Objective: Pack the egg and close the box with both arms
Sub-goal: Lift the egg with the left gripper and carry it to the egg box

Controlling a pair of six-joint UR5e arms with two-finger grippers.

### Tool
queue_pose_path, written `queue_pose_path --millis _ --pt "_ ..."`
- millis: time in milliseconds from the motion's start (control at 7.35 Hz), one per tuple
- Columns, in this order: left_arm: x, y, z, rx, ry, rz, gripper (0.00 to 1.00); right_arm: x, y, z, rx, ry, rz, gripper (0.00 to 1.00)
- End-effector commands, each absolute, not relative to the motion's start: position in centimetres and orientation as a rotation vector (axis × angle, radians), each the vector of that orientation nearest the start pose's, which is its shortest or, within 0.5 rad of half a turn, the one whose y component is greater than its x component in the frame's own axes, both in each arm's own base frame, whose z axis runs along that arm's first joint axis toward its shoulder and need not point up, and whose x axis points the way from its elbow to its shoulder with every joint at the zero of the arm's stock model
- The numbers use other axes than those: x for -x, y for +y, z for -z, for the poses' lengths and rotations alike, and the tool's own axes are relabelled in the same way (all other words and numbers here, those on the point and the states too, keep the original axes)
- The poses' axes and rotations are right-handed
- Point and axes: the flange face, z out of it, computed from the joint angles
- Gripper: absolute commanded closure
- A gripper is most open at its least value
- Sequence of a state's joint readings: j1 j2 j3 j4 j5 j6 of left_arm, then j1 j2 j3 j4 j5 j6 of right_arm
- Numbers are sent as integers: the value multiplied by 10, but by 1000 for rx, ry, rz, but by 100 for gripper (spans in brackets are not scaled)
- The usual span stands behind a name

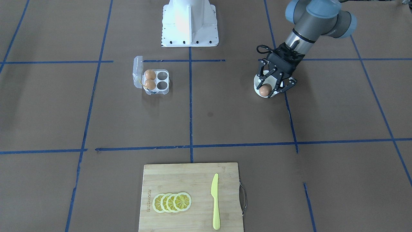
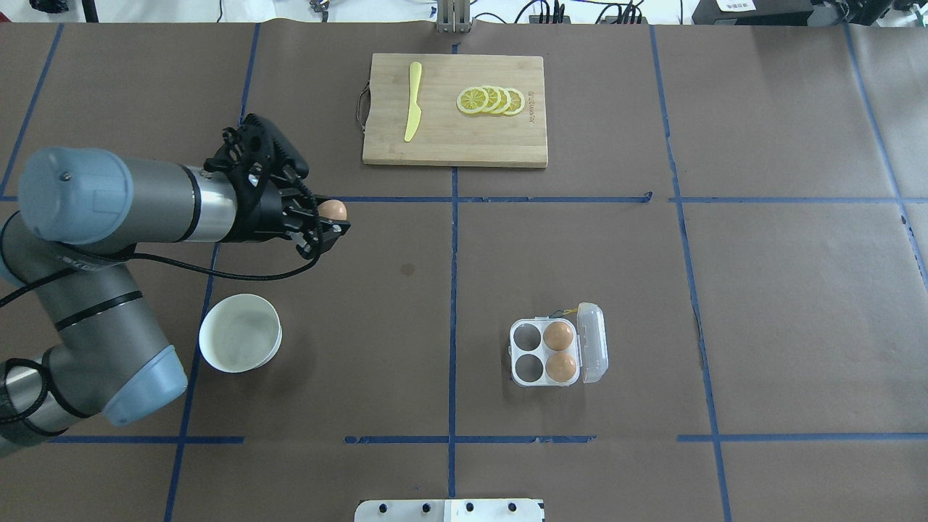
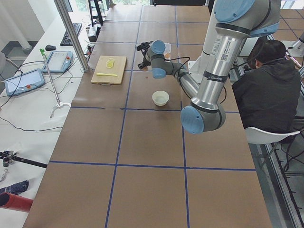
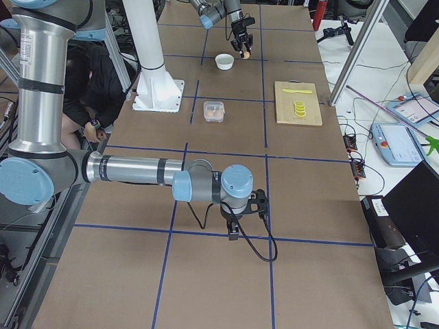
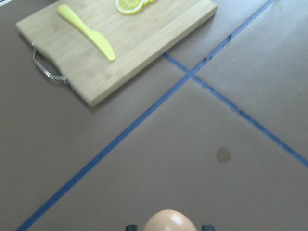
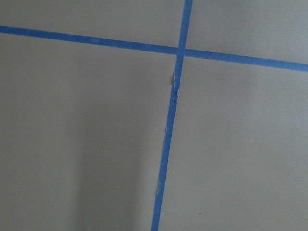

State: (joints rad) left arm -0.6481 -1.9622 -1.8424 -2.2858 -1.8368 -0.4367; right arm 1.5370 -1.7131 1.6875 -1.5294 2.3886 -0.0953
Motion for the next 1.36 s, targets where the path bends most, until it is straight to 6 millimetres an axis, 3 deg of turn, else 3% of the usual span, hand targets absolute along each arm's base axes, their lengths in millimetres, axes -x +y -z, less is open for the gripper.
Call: queue_pose_path --millis 0,272,408,544,816,1224 --pt "-426 -438 -220 -1090 1172 -613 100 -46 -434 -660 -40 -817 128 0" --pt "-502 -393 -214 -1190 1257 -593 100 -45 -434 -661 -37 -816 129 0" --pt "-546 -348 -213 -1203 1258 -567 100 -46 -434 -661 -38 -816 127 0" --pt "-573 -333 -208 -1239 1225 -601 100 -46 -434 -661 -38 -816 127 0" --pt "-629 -270 -209 -1268 1222 -547 100 -46 -433 -662 -35 -816 126 0" --pt "-659 -269 -191 -1262 1226 -552 100 -46 -433 -663 -34 -814 125 0"
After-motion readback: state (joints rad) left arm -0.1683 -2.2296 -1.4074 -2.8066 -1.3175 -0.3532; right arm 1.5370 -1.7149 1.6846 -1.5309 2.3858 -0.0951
